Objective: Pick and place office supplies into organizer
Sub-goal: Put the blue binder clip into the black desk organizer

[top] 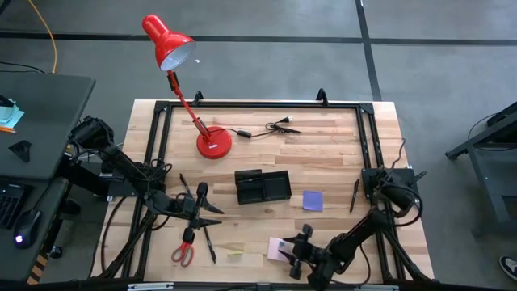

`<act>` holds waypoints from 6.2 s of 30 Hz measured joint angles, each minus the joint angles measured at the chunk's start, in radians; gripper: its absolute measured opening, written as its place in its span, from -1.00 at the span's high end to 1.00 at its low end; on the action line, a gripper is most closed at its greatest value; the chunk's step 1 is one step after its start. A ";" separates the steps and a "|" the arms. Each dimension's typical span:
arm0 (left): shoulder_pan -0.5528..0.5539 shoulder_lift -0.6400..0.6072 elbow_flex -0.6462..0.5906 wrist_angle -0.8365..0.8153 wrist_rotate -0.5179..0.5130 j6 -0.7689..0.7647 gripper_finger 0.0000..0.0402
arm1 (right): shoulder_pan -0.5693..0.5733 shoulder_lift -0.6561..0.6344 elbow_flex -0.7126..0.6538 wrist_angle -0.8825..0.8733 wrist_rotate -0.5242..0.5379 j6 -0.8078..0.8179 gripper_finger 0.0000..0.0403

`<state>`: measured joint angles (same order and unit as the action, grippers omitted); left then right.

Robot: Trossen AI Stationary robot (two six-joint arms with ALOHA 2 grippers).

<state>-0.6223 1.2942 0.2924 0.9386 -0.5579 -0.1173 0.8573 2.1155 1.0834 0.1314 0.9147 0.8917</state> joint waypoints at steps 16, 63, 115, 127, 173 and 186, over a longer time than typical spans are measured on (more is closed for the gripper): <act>0.000 0.000 0.000 0.000 0.000 0.000 0.38 | -0.025 0.000 0.000 -0.043 -0.053 -0.001 0.11; 0.000 0.000 0.000 -0.008 0.000 0.000 0.38 | -0.028 0.002 0.002 -0.032 0.033 -0.101 0.92; 0.000 0.000 0.000 -0.026 0.023 -0.019 0.38 | -0.104 0.000 -0.002 0.100 0.048 -0.230 0.87; 0.000 0.000 0.000 -0.030 0.023 -0.021 0.38 | -0.104 0.000 -0.003 0.098 0.033 -0.226 0.96; 0.000 0.000 0.000 -0.022 0.023 -0.046 0.38 | -0.475 0.000 0.018 0.338 -0.149 -0.418 0.98; 0.000 0.000 0.000 -0.022 0.023 -0.046 0.38 | -0.490 0.000 0.043 0.258 -0.127 -0.383 0.80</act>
<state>-0.6224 1.2942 0.2921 0.9165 -0.5354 -0.1637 0.3672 2.1153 1.1263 0.3892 0.7876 0.5083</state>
